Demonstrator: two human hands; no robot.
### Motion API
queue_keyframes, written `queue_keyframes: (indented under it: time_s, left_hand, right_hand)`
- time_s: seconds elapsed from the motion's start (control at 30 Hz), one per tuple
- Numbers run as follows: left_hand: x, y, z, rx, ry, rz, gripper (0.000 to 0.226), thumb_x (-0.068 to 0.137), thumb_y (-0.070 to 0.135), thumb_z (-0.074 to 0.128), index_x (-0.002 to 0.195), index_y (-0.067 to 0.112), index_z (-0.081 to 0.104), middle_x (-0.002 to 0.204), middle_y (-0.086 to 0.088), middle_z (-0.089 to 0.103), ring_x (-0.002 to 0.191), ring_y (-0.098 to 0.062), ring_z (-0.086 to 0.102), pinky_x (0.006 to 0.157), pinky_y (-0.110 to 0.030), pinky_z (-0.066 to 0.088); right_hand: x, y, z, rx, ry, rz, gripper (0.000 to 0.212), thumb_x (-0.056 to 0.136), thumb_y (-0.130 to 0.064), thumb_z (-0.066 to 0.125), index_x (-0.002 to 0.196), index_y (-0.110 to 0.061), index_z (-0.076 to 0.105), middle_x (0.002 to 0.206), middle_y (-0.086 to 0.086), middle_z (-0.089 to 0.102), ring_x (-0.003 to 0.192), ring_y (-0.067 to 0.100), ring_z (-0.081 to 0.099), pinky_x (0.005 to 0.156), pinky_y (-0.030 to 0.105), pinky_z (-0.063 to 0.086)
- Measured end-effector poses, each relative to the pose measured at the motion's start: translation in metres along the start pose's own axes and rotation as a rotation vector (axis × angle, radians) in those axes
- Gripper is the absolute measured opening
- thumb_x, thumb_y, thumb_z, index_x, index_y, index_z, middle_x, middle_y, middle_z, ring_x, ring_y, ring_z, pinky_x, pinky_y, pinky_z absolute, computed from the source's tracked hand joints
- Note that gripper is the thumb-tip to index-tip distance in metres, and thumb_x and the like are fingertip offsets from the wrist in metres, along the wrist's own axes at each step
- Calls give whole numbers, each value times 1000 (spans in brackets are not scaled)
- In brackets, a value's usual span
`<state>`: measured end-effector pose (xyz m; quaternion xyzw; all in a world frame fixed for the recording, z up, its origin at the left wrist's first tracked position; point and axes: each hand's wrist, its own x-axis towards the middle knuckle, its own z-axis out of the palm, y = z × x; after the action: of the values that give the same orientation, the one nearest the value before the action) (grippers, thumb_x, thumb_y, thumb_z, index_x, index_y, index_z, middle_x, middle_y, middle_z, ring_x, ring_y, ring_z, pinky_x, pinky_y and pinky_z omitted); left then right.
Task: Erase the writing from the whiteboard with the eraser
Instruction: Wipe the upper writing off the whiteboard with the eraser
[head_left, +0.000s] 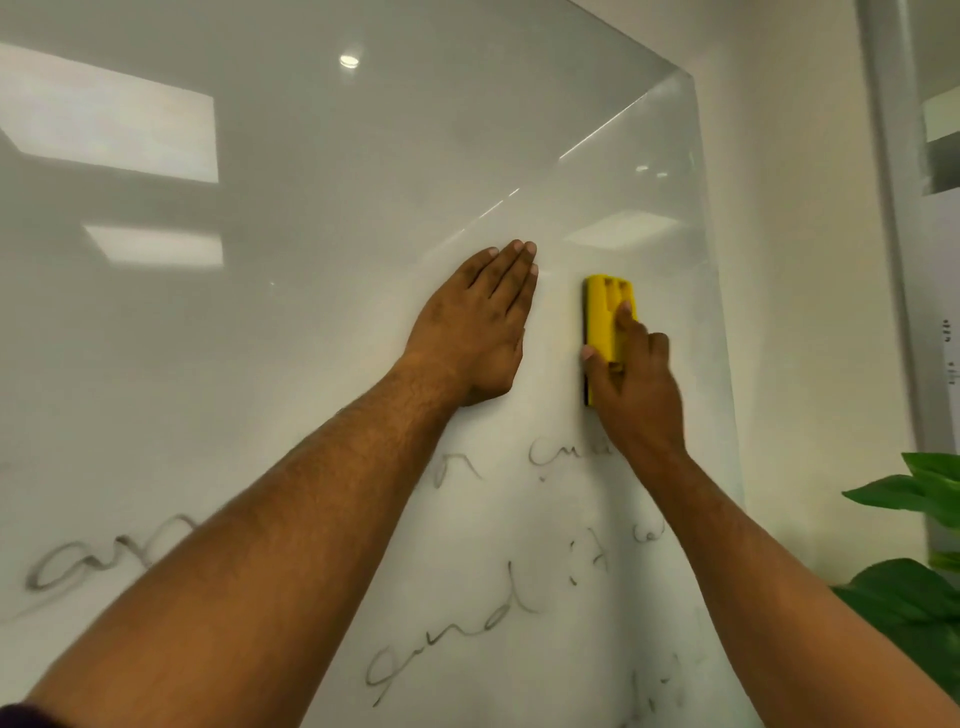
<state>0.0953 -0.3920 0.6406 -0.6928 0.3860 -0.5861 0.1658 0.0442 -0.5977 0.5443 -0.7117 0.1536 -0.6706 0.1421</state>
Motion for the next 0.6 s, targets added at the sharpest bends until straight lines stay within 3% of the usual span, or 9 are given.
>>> queue_keyframes:
  time_s: [0.1,0.23,0.37,0.43,0.5,0.6]
  left_hand:
    - [8,7,1,-29,-2,-17,66,111,33,12,165,1,-8,174,-18,-11,162,-30,-10,134,-44,-1]
    - [15,13,5,-30,3,-21,65,111,33,11,165,2,-8,174,-17,-11,162,-29,-9,134,-43,-2]
    - [17,15,8,-33,10,6,64,111,34,11,166,5,-7,175,-14,-11,163,-28,-8,134,-44,0]
    - [19,16,9,-23,14,18,64,111,34,12,166,7,-6,175,-12,-10,163,-27,-7,134,-44,0]
    - [20,18,9,-21,11,28,64,111,34,11,166,7,-6,175,-11,-10,163,-27,-7,134,-44,1]
    - [20,18,9,-21,6,28,64,111,35,11,166,8,-7,175,-11,-10,163,-27,-7,133,-45,1]
  right_hand:
    - [-4,9,3,-80,53,-101,65,105,-47,49,160,-21,29,118,18,53,81,27,57,69,34,47]
    - [8,19,6,-104,105,178,62,104,-51,44,158,-22,32,115,18,53,91,37,60,77,40,46]
    - [3,42,3,-87,66,58,61,104,-50,47,157,-23,32,114,14,53,89,30,57,78,40,46]
    - [9,52,0,-140,62,215,60,104,-49,45,156,-21,33,120,18,55,100,38,59,91,48,43]
    - [12,53,2,-127,55,316,61,104,-49,46,155,-19,33,123,20,54,104,42,59,93,49,42]
    - [0,50,3,-42,70,111,61,104,-48,50,156,-21,35,117,15,54,94,31,56,85,42,44]
